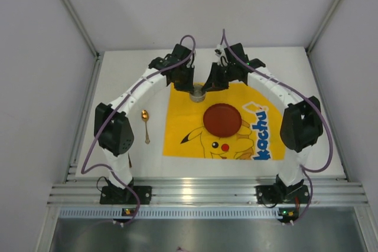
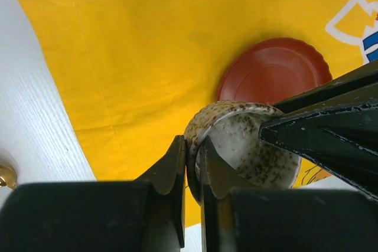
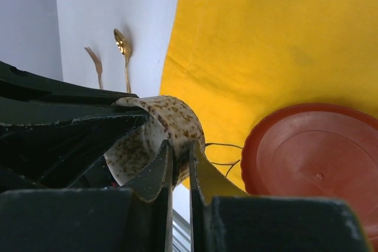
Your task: Set the dinner table for one person
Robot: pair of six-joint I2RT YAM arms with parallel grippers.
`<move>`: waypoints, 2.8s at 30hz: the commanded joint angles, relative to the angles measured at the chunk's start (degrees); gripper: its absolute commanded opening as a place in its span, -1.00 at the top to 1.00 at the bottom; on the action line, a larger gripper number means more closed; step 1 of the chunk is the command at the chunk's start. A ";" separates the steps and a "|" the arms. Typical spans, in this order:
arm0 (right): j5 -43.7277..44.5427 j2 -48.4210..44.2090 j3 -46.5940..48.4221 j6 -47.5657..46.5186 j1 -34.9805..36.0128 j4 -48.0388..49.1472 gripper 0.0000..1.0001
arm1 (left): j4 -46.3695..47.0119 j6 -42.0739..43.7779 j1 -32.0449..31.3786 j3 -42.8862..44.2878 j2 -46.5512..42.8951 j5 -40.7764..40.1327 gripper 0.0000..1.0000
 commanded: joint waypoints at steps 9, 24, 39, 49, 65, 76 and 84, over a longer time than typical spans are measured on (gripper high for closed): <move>7.99 -5.40 -4.17 0.29 -0.93 -0.19 1.00 | 3.84 -2.96 0.22 0.49 -7.24 -1.38 -0.13; 20.56 -9.09 -7.07 -9.37 -15.42 -6.60 1.00 | 1.99 -2.08 10.14 -11.00 -16.81 -10.26 -0.64; 36.56 2.24 -3.29 -8.50 -25.45 -8.28 1.00 | 5.69 -6.39 15.16 -39.58 -27.19 -7.01 -0.66; 43.86 7.70 -3.47 -7.71 -25.54 -7.31 0.98 | 4.99 -6.74 17.27 -43.28 -29.30 -6.48 -0.66; 38.15 -10.31 -4.78 -4.11 -23.34 -12.76 -0.70 | 7.61 -8.33 18.59 -47.67 -20.70 -8.06 -0.34; 35.16 -24.82 -18.14 -4.81 -20.70 -11.62 -0.65 | 13.07 -3.50 19.38 -43.02 -9.00 -11.66 -0.11; 34.90 -27.37 -20.52 -6.75 -20.70 -11.71 -0.62 | 15.18 -1.30 20.08 -43.36 -3.11 -12.54 0.28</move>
